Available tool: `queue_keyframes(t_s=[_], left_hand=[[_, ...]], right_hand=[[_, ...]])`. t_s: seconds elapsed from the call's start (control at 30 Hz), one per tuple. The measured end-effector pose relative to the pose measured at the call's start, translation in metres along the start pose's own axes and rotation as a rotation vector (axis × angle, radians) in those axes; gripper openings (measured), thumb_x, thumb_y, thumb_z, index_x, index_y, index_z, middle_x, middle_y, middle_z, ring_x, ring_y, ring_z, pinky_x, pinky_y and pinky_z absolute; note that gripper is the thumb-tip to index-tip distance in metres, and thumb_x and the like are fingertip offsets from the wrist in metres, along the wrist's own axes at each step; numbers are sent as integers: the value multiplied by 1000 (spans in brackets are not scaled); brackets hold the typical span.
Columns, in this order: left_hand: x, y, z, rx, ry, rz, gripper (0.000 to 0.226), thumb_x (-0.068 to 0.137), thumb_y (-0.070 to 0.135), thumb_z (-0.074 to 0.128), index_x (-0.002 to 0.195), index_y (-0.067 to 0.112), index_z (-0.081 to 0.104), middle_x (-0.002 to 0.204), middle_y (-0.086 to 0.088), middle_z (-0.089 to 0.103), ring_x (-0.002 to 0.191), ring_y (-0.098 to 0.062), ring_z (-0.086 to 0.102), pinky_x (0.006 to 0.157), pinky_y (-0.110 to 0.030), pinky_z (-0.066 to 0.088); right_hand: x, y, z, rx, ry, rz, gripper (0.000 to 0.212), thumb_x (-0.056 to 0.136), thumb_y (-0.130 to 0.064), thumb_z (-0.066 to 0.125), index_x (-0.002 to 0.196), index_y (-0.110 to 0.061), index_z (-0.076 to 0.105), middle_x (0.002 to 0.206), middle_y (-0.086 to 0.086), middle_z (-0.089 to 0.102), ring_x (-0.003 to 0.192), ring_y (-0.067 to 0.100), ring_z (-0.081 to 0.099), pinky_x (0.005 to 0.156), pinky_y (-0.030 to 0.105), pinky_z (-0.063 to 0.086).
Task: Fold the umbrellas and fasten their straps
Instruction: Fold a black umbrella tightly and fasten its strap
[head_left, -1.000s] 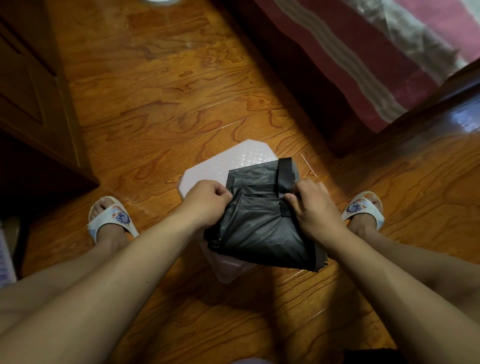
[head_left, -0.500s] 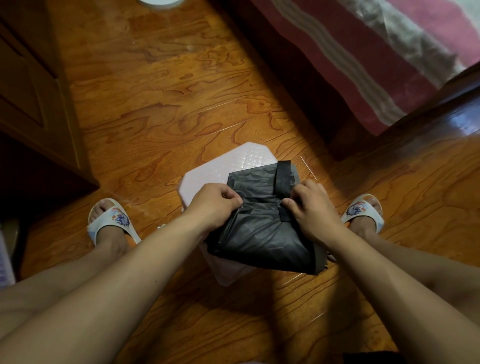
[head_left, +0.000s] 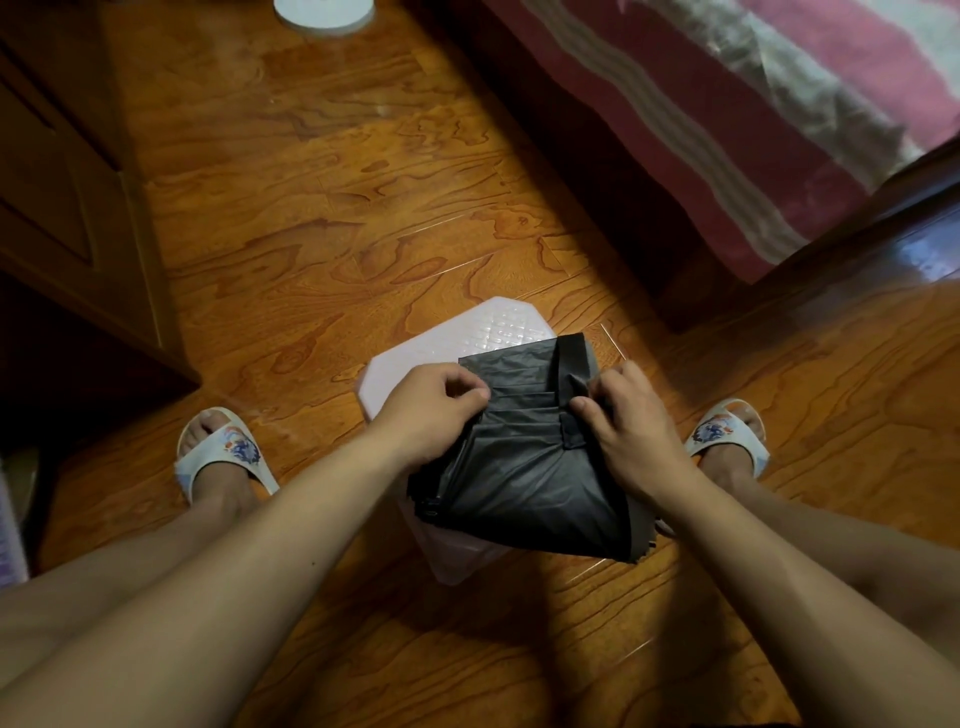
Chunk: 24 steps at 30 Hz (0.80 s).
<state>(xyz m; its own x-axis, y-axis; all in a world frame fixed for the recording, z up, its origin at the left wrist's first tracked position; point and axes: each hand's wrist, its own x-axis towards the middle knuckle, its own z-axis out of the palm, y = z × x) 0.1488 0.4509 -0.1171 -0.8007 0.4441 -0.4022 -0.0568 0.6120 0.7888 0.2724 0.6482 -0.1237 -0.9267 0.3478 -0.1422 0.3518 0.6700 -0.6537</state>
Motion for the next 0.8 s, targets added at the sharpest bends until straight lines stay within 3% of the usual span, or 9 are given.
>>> queue_keyframes(t_s=[0.1,0.13,0.2,0.3,0.43,0.53,0.63,0.7,0.8], left_hand=[[10,-16,-6,304,197,59,8,96,27,62,89,26,65,93,4,65,90,-19,59,82,-33,49],[10,-19,-14,399,180,67,8,96,31,60,89,27,60,97,0,65,93,-24,59,83,-38,50],[3,-18,-36,628,-89,4,22,101,44,54,100,23,60,105,-5,65,97,-26,59,80,-36,48],[-20,-15,-70,812,-536,-111,40,100,59,48,116,25,60,107,5,65,96,-15,60,79,-33,46],[-37,-26,-77,910,-718,-55,25,101,41,58,122,27,60,100,11,57,84,-6,51,69,-24,38],[-41,-34,-81,773,-554,68,23,90,36,75,105,29,59,99,11,59,85,-5,52,69,-23,41],[-54,-40,-89,734,-397,199,35,83,36,78,92,33,45,97,12,56,86,-7,52,75,-31,47],[-64,-46,-93,794,-284,288,35,87,35,73,94,35,39,98,14,51,87,-12,53,75,-35,47],[-74,-58,-91,820,4,512,33,87,18,69,99,30,41,96,8,46,80,-21,54,63,-38,42]], right_hand=[[2,-2,2,-32,-30,21,12,101,-33,58,98,-22,53,104,-7,42,89,6,43,70,20,35],[3,-3,3,-49,-38,41,12,100,-33,59,98,-23,54,106,-6,43,92,10,44,71,23,36],[9,-6,4,-63,-60,91,12,98,-31,63,94,-23,55,103,-5,46,95,15,47,74,29,37],[19,-10,1,47,-121,170,11,98,-23,64,92,-15,59,99,0,53,94,19,50,74,33,37],[23,-14,-9,193,-161,226,12,99,-20,64,95,-9,63,91,4,60,87,20,55,69,31,42],[24,-24,-17,254,-194,181,11,98,-19,66,91,-11,62,87,4,62,81,18,57,74,37,45],[26,-40,-23,209,-249,76,12,96,-19,68,87,-16,61,81,-3,60,73,9,52,68,32,43],[26,-53,-29,220,-249,36,15,97,-21,68,84,-19,60,79,-7,59,71,6,52,66,28,41],[28,-68,-41,235,-271,49,11,98,-25,66,89,-20,62,90,-1,65,84,17,61,68,35,50]])
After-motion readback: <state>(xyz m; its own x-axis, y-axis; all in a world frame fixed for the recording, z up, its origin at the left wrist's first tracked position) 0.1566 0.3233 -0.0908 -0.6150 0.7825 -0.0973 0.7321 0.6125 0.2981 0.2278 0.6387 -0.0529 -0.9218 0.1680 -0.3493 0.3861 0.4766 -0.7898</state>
